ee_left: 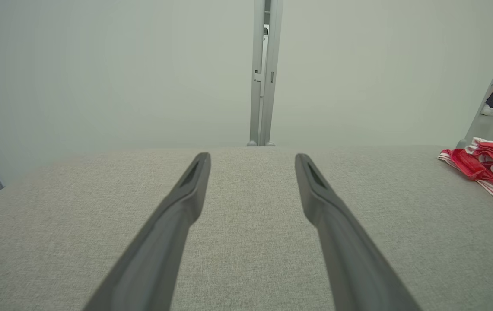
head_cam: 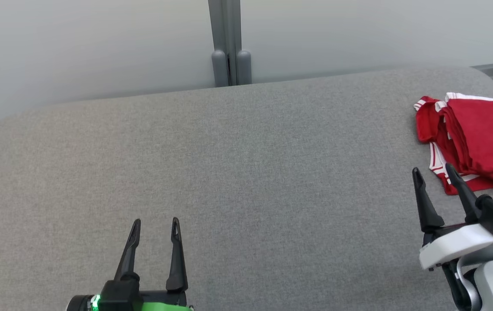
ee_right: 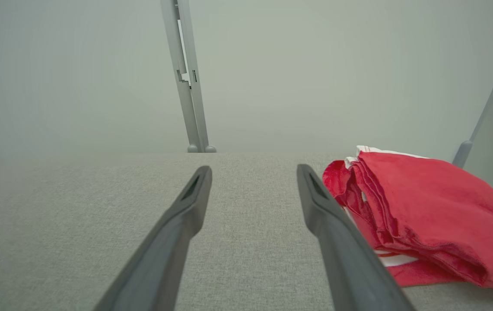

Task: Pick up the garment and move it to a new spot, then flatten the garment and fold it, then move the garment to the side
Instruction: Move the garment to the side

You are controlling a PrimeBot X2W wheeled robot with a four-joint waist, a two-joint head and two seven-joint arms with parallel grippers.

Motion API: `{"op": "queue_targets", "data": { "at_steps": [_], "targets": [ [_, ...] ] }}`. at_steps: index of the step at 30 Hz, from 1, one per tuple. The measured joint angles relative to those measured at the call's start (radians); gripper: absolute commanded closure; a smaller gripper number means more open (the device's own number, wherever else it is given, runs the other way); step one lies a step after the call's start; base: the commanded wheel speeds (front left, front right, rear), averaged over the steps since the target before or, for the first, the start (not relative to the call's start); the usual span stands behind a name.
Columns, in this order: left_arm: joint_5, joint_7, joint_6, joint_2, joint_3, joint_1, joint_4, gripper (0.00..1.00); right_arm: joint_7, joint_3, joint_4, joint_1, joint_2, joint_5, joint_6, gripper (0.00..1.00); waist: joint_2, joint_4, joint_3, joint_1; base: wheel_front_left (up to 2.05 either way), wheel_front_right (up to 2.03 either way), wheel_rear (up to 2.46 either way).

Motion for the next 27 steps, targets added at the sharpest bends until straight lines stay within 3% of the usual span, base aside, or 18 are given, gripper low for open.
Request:
{"op": "queue_targets", "data": {
  "at_steps": [10,27],
  "targets": [
    [-0.037,0.0,-0.023,0.0,0.05,0.09,-0.023,0.0,0.0,0.038,-0.119,0.148,0.065,0.006,0.0,0.0,0.0,-0.01,-0.097,0.0,0.0,0.0,0.0],
    [-0.066,0.0,-0.046,0.0,0.07,0.136,-0.004,0.0,0.0,0.033,-0.121,0.207,0.095,-0.012,0.0,0.0,0.0,-0.007,-0.152,0.0,0.0,0.0,0.0]
  ]
}}
